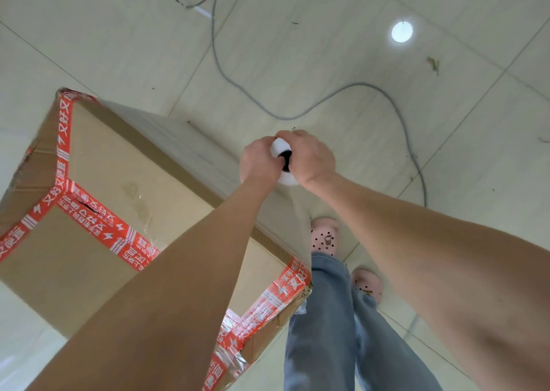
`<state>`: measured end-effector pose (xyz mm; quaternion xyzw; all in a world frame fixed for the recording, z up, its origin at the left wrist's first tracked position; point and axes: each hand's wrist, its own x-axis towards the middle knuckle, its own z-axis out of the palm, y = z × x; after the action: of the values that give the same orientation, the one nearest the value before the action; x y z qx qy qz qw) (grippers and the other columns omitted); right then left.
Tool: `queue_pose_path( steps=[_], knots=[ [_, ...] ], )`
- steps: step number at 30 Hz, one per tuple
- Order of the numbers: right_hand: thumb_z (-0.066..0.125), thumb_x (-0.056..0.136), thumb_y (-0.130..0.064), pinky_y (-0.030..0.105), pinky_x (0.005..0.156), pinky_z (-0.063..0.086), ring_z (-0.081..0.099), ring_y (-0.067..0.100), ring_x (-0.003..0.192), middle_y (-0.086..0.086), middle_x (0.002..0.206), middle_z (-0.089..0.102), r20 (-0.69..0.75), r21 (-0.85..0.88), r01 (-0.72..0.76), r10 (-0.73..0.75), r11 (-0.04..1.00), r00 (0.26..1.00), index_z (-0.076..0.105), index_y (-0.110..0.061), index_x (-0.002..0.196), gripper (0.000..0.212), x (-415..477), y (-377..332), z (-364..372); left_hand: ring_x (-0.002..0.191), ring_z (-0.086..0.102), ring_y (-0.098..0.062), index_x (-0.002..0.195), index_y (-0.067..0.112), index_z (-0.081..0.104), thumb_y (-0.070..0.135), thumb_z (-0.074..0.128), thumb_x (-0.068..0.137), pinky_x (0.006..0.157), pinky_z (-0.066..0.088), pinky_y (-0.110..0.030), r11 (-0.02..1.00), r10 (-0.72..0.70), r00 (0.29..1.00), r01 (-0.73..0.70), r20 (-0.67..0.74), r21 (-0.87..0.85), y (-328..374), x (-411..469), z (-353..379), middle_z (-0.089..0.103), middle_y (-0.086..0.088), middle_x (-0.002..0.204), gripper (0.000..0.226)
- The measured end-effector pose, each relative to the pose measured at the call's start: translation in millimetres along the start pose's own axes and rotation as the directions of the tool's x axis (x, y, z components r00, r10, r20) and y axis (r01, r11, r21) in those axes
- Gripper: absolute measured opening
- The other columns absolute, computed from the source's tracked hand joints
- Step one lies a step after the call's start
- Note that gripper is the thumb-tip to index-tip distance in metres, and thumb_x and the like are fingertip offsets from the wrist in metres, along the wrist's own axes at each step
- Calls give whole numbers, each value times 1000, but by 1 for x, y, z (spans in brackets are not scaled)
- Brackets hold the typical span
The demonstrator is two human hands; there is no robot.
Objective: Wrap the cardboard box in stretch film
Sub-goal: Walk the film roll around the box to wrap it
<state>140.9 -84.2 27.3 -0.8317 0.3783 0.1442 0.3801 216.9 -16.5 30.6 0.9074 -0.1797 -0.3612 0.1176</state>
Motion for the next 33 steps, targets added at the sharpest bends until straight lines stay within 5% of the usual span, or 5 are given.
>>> queue_pose_path(
  steps=[4, 12, 24, 28, 33],
  knots=[
    [54, 85, -14, 33, 78, 43, 57, 27, 111, -1, 130, 53, 20, -83, 96, -94, 992, 995, 47, -26, 134, 50, 10, -21, 6, 91, 64, -25, 114, 17, 61, 16, 60, 83, 70, 51, -30, 983, -153, 987, 148, -40, -106, -18, 5, -10, 67, -4, 104, 30],
    [58, 86, -17, 43, 90, 52, 52, 29, 119, 7, 139, 46, 283, 471, -487, 396, 736, 873, 28, -28, 147, 69, 15, -13, 28, 113, 55, -28, 135, 19, 45, 18, 62, 84, 87, 49, -35, 995, -10, 995, 1, 98, 95, -22, 17, -19, 58, -10, 124, 54],
    [51, 83, -14, 31, 77, 40, 56, 28, 102, 6, 118, 61, 97, 95, -49, 40, 994, 994, 59, -37, 105, 33, 46, -47, 15, 90, 63, -29, 101, 9, 58, 24, 64, 79, 68, 50, -33, 986, -115, 993, 109, 40, 124, -30, 45, -44, 63, -10, 101, 27],
    [50, 90, -14, 31, 100, 36, 43, 22, 129, 3, 143, 44, 82, 171, -23, 9, 985, 997, 38, -29, 143, 57, 55, -57, 25, 80, 65, -29, 96, 5, 60, 29, 67, 78, 66, 54, -33, 977, -212, 977, 212, 26, 14, -44, 56, -57, 66, -12, 96, 30],
    [60, 83, -18, 33, 75, 54, 53, 23, 109, 4, 137, 47, 399, 626, -569, 408, 534, 821, 29, -25, 145, 70, 51, -62, 38, 95, 59, -29, 114, 10, 55, 21, 65, 80, 70, 48, -34, 991, -105, 994, 102, 28, 92, -38, 62, -63, 61, -11, 109, 36]
  ],
)
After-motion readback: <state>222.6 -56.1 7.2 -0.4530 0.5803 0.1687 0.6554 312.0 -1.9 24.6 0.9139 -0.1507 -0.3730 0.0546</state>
